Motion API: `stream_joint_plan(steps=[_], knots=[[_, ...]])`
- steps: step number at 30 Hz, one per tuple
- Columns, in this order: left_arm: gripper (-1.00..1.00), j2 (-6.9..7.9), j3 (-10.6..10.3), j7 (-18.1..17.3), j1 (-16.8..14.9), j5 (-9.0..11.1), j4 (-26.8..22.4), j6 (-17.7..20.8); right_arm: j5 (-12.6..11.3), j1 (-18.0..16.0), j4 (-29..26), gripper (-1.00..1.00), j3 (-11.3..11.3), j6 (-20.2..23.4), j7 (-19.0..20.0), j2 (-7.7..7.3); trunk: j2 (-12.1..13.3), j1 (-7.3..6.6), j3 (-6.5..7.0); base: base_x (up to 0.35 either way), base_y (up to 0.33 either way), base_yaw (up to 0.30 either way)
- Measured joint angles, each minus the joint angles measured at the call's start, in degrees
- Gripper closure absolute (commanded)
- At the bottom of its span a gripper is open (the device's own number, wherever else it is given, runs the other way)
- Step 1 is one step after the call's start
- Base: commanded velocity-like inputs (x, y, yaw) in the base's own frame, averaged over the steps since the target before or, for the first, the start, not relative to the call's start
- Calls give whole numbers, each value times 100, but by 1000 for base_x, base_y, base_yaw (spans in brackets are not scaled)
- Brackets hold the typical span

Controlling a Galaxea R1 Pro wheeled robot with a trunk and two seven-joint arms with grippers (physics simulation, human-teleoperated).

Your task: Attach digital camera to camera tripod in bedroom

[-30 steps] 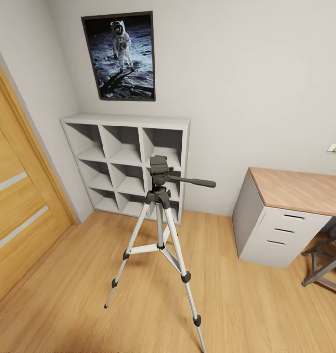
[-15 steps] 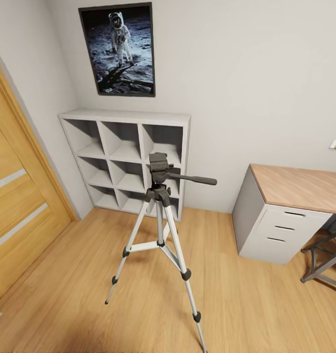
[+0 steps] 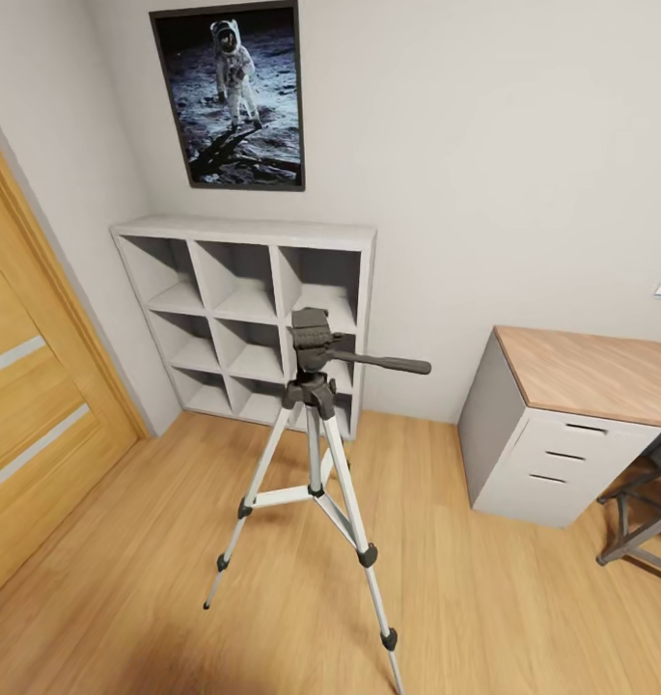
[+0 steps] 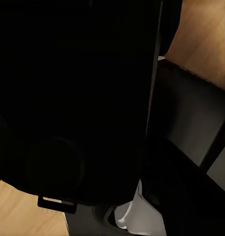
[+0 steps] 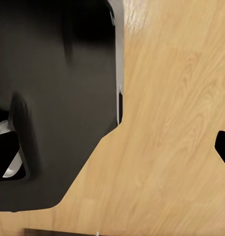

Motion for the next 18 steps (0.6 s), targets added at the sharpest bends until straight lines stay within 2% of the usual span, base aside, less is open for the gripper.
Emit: stream_joint_plan(steps=[7,14,18], knots=[[100,1,-2,-1,0,0,-4,-1,-2,0,2,-100,2,0,-1,-1,0,1,0,261,0,0],[100,1,-1,-1,0,0,-6,-5,-32,0,4,-100,-10,65,-3,4,1,3,0,55,0,8],[100,1,-2,-1,1,1,-6,-5,-25,-1,4,-100,-9,69,-3,4,1,3,0,12,0,140]])
